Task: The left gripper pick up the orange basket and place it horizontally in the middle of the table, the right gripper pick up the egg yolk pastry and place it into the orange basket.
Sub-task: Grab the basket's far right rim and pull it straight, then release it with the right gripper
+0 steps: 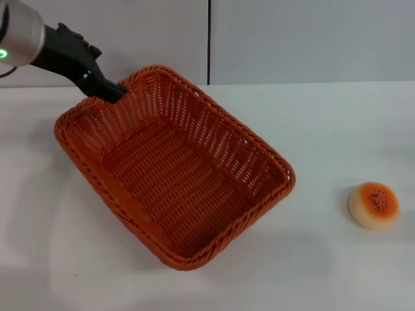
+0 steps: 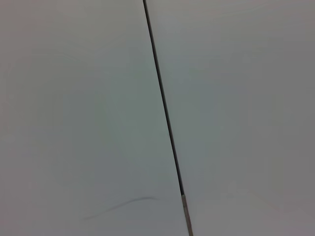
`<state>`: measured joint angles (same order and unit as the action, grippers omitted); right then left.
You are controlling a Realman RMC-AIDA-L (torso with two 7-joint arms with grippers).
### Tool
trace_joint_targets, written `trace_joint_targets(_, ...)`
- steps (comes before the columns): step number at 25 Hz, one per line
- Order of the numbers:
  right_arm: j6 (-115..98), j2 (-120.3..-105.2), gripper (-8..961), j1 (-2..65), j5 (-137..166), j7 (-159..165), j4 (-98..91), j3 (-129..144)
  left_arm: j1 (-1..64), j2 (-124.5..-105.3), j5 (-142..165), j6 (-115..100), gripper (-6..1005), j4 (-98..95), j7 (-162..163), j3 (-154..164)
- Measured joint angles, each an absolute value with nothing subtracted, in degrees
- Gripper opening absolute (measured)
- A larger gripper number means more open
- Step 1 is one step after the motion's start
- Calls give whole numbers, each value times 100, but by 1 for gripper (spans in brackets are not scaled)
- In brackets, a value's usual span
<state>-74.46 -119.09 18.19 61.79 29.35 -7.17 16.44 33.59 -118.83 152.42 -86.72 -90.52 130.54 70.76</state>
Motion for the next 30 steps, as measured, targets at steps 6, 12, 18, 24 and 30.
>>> trace_joint_targets(6, -7444, -11909, 493, 1810, 6179, 2935, -697, 1644, 3381, -11883, 15654, -8248, 796, -8709, 13157, 7387)
trace_joint_targets(12, -7441, -11909, 493, 1793, 6176, 2935, -677, 1617, 3600, -11888, 16014, -7988, 795, -8173, 13216, 7587)
trace_joint_targets(18, -7410, -11901, 493, 1793, 6171, 2935, -676, 1603, 4144, -11868, 16325, -8030, 795, -7276, 13202, 7529)
trace_joint_targets(24, -7341, -11900, 492, 1810, 6168, 2935, -677, 1599, 4567, -11865, 16520, -8207, 794, -6648, 13215, 7496)
trace_joint_targets(30, -7275, -11900, 492, 1827, 6168, 2932, -692, 1622, 4810, -11860, 16544, -8305, 794, -6336, 13211, 7410)
